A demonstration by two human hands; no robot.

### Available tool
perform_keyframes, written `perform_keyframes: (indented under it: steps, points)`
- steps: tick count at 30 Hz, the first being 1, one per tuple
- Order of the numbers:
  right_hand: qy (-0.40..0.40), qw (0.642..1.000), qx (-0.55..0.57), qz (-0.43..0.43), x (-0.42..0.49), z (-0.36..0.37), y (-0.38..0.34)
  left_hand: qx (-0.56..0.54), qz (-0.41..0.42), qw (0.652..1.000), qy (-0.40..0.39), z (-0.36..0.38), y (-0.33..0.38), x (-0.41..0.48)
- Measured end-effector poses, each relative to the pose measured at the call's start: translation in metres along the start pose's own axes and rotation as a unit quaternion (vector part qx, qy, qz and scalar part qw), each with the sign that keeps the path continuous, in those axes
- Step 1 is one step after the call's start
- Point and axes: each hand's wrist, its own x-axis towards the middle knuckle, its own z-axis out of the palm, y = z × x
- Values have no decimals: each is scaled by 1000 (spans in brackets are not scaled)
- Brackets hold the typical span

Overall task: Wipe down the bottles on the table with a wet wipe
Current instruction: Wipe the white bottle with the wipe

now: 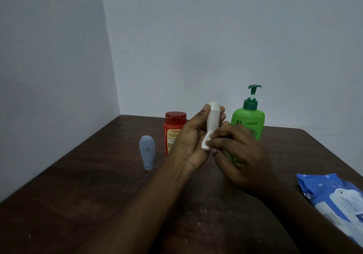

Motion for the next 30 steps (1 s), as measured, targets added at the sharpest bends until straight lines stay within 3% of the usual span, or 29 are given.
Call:
perform_keyframes:
  steps: [3, 8, 15, 30]
  points:
    - [22, 999, -37, 2, 1, 1, 1, 18, 8, 1000, -10, 1, -4, -1]
    - [108, 986, -80, 99, 2, -5, 3, 74, 38, 996, -39, 5, -20, -3]
    - [170, 968, -94, 157, 4, -9, 2, 49, -20, 998, -46, 9, -18, -9]
    - [149, 975, -76, 146, 5, -12, 3, 105, 57, 990, -74, 10, -15, -9]
